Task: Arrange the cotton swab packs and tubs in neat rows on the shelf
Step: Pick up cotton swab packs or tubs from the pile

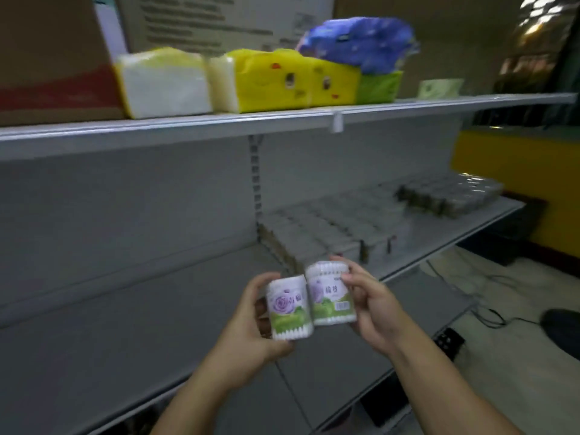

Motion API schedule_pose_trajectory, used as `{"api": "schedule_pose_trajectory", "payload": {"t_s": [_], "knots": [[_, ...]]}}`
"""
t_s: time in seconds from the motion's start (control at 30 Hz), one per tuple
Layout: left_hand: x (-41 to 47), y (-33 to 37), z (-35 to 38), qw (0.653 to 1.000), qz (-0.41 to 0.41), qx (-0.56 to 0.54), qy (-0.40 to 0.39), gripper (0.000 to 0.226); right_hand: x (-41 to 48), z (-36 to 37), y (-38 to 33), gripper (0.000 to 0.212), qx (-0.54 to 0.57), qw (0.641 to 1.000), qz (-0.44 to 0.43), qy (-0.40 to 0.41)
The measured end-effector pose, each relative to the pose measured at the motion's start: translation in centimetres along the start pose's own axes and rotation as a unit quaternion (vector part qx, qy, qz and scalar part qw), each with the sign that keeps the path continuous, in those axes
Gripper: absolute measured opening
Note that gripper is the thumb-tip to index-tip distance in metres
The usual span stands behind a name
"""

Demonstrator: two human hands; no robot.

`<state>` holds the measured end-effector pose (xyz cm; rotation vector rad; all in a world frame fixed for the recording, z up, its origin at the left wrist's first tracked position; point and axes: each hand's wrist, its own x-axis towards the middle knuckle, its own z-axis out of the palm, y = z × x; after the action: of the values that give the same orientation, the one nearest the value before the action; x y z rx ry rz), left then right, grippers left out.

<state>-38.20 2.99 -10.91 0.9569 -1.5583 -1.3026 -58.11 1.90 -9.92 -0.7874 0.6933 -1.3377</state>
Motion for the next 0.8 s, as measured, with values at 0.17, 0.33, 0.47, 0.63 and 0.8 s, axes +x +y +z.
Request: {"api": "schedule_pose_trajectory", "payload": {"t_s": [0.17, 0.33, 0.47, 0.63, 0.8], "knots": [[5.4, 1.0, 9.4, 0.999, 0.016, -0.048, -0.007, 0.085, -1.0, -7.6, -6.1, 0.037, -0.039, 0.995, -0.061, 0.063], [12.4, 1.3, 16.3, 0.994, -0.001, -0.110, -0.021, 0.070, 1.0, -13.3, -11.2, 0.032, -0.079, 0.985, -0.118, 0.102], [20.3, -0.3, 22.5, 0.990, -0.017, -0.136, -0.005, 0.032, 3.8, -18.5, -13.7, 0.032, -0.109, 0.966, -0.144, 0.184], [29.1, -1.4, 29.3, 0.994, -0.008, -0.090, -0.067, 0.029, 7.1, -25.3, -17.9, 0.052, -0.140, 0.936, -0.150, 0.286], [36.0, -1.0, 33.9, 0.994, -0.018, -0.026, -0.102, 0.047, 10.8, -30.5, -22.0, 0.052, -0.170, 0.913, -0.179, 0.324]]}}
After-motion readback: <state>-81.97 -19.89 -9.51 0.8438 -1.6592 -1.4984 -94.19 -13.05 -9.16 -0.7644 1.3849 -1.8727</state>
